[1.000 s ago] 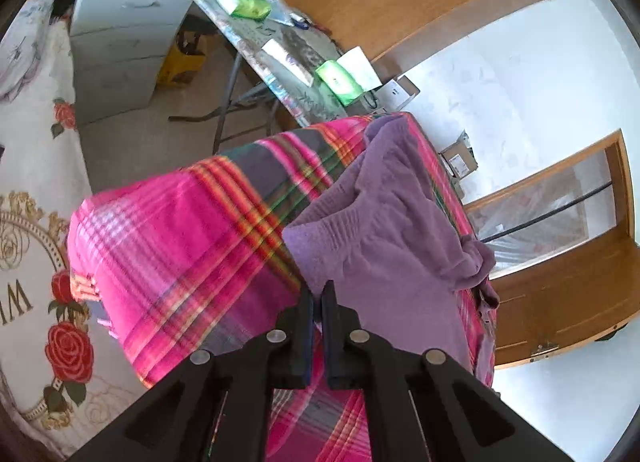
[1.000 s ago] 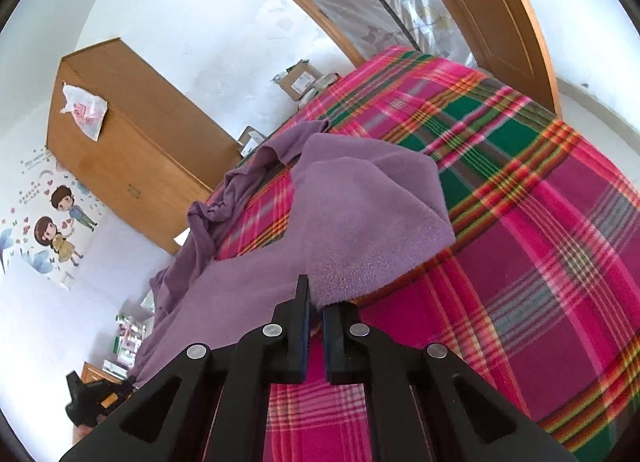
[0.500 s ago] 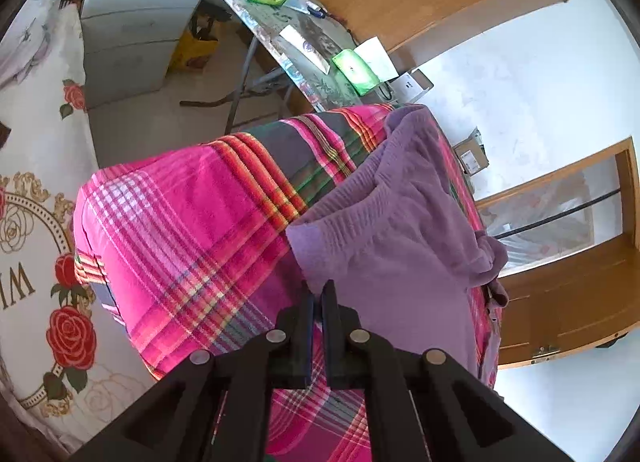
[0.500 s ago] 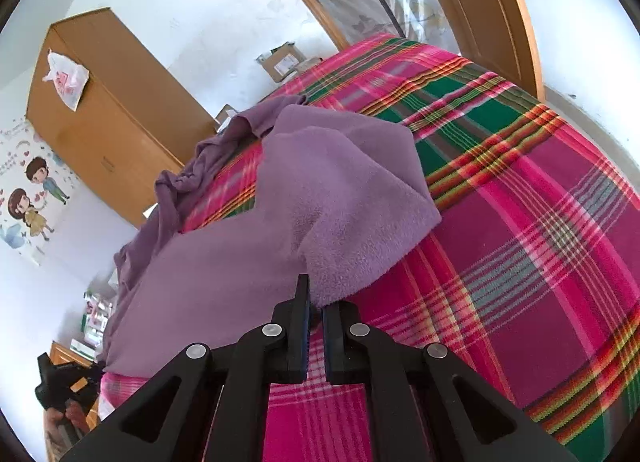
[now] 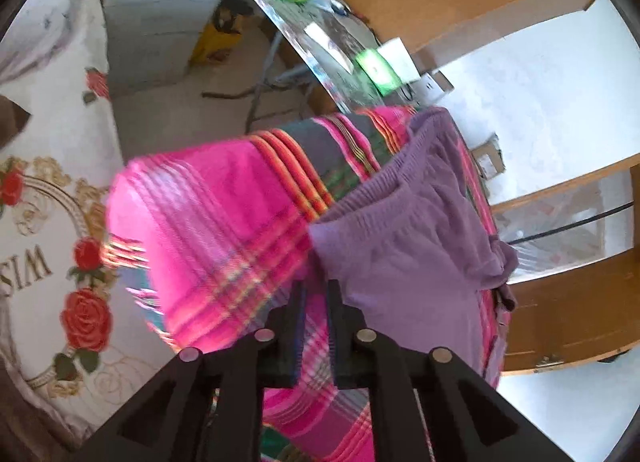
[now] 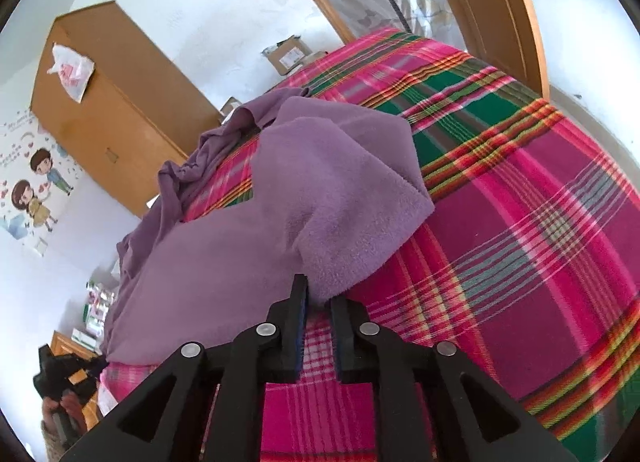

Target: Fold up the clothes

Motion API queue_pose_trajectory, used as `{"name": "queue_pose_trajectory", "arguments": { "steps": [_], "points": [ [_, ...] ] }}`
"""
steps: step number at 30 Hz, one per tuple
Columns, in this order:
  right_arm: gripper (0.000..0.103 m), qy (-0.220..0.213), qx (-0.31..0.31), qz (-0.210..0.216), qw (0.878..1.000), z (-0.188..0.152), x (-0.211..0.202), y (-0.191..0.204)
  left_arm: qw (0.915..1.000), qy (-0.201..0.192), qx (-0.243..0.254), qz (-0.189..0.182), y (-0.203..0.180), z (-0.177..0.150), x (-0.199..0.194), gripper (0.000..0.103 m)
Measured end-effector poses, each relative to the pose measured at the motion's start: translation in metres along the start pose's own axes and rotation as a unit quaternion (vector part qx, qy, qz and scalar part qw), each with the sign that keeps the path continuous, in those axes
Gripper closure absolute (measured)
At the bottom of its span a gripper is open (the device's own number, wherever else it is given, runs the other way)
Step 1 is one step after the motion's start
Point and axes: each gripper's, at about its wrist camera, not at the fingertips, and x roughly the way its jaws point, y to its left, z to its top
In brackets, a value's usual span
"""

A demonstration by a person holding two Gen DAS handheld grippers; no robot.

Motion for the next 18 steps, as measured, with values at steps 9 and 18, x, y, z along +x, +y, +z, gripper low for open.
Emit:
{"name": "queue_pose_trajectory", "arguments": {
  "steps": [9,18],
  "points": [
    [0.082,0.009,-0.032,0.018,0.999,0.002,-0.026,-0.017,0.9833,-0.02,0.181,-0.004,-0.075,-0.025,-0.018,0.085],
    [0.081,-0.064,-0.049,0.008,0.997,0.034,-0.061,-0.036,0.9247,0.095,0.363,-0.066,-0.183,-0.09,0.039,0.08]
  ]
}}
